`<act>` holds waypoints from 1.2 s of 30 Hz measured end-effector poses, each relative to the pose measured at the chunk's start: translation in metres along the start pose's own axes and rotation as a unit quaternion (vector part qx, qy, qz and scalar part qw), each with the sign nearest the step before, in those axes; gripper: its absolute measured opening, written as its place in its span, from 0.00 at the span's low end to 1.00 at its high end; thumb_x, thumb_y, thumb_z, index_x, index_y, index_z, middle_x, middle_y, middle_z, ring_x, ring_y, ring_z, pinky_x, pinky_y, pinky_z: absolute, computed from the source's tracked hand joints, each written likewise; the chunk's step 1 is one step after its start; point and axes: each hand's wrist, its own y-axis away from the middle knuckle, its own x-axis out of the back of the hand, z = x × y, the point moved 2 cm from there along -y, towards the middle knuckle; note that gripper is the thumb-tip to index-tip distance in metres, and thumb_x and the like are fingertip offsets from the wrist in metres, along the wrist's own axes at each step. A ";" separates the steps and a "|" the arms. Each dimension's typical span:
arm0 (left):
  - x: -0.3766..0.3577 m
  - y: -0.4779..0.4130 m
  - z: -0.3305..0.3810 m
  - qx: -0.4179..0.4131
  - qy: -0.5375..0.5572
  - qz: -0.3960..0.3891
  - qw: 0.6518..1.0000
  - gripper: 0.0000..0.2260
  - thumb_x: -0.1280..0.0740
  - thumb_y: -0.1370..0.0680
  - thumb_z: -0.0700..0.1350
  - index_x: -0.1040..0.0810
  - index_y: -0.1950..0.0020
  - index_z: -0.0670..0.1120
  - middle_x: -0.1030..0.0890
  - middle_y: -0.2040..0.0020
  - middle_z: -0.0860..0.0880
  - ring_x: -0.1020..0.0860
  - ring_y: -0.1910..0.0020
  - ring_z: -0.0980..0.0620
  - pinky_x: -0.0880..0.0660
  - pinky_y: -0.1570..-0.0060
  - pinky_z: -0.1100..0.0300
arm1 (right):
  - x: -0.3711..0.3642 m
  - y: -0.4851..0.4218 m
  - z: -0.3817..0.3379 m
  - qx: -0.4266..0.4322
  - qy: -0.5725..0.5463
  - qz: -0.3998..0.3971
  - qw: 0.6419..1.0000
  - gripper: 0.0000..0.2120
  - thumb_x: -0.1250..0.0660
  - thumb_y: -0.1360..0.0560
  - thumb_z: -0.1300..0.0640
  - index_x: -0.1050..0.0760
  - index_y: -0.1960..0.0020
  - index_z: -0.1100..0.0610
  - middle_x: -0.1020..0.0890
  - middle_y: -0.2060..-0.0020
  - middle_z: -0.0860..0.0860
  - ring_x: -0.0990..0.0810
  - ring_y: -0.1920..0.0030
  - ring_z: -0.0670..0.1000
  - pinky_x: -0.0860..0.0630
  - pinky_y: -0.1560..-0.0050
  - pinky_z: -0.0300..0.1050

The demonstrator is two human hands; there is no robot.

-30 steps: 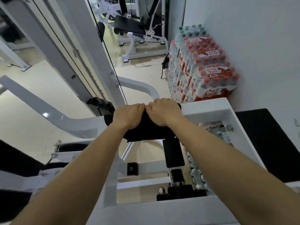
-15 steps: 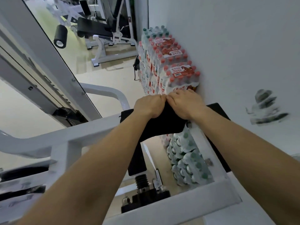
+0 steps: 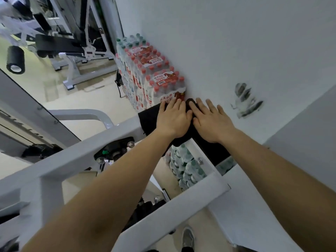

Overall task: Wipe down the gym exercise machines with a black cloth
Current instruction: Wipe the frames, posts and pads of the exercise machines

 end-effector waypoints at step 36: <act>-0.019 0.112 0.084 -0.238 -0.010 -0.072 0.969 0.27 0.57 0.15 0.56 0.57 0.18 0.49 0.58 0.18 0.49 0.59 0.19 0.49 0.58 0.22 0.44 | -0.023 0.186 -0.012 -0.178 0.003 -0.027 0.984 0.28 0.61 0.17 0.45 0.63 0.19 0.51 0.61 0.20 0.48 0.64 0.21 0.53 0.59 0.22 0.58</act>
